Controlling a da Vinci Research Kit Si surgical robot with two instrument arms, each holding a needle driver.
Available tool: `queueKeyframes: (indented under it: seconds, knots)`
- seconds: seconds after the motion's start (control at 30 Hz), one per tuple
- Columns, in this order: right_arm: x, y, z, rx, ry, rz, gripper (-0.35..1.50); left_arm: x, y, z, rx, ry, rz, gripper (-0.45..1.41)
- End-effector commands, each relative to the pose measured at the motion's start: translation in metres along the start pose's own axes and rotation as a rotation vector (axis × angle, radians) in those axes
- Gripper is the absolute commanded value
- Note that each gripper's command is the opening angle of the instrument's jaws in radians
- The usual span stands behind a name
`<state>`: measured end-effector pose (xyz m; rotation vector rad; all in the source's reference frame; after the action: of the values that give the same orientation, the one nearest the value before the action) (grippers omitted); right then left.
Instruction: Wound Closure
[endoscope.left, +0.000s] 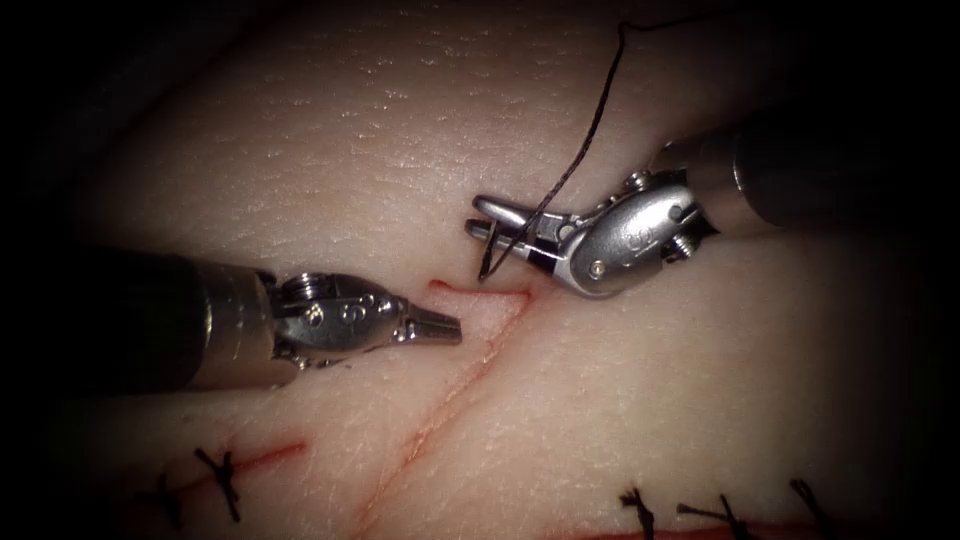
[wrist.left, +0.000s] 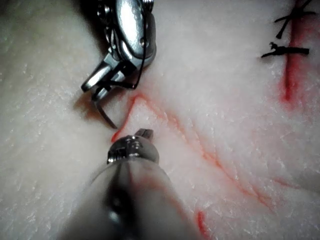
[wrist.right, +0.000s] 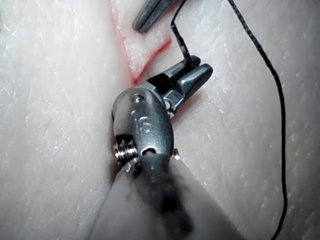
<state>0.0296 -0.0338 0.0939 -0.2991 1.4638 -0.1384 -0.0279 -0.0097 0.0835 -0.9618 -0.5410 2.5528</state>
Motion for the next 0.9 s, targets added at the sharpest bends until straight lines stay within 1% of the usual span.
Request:
queueKeyframes:
  seconds: [0.03, 0.37, 0.43, 0.67, 0.9]
  knots:
    - [-0.0006, -0.001, 0.0007, 0.006, 0.007, 0.008, -0.35, -0.0001, 0.0001, 0.0009, -0.001, 0.0, 0.001, -0.2]
    - [-0.0009, -0.0016, 0.0009, 0.025, 0.004, 0.037, -0.35, -0.0001, 0.0001, 0.0009, -0.001, 0.0, 0.001, -0.2]
    - [-0.001, -0.0018, 0.0009, 0.037, 0.003, 0.046, -0.35, -0.0002, 0.0001, 0.0009, -0.001, 0.0, 0.001, -0.23]
    - [-0.0016, -0.003, 0.0009, 0.057, 0.003, 0.057, -0.35, -0.0003, 0.0002, 0.0008, -0.003, 0.0, 0.003, -0.25]
    - [-0.0017, -0.0029, 0.0009, 0.059, 0.005, 0.056, -0.35, -0.0004, 0.0003, 0.0007, -0.003, 0.0, 0.004, -0.25]
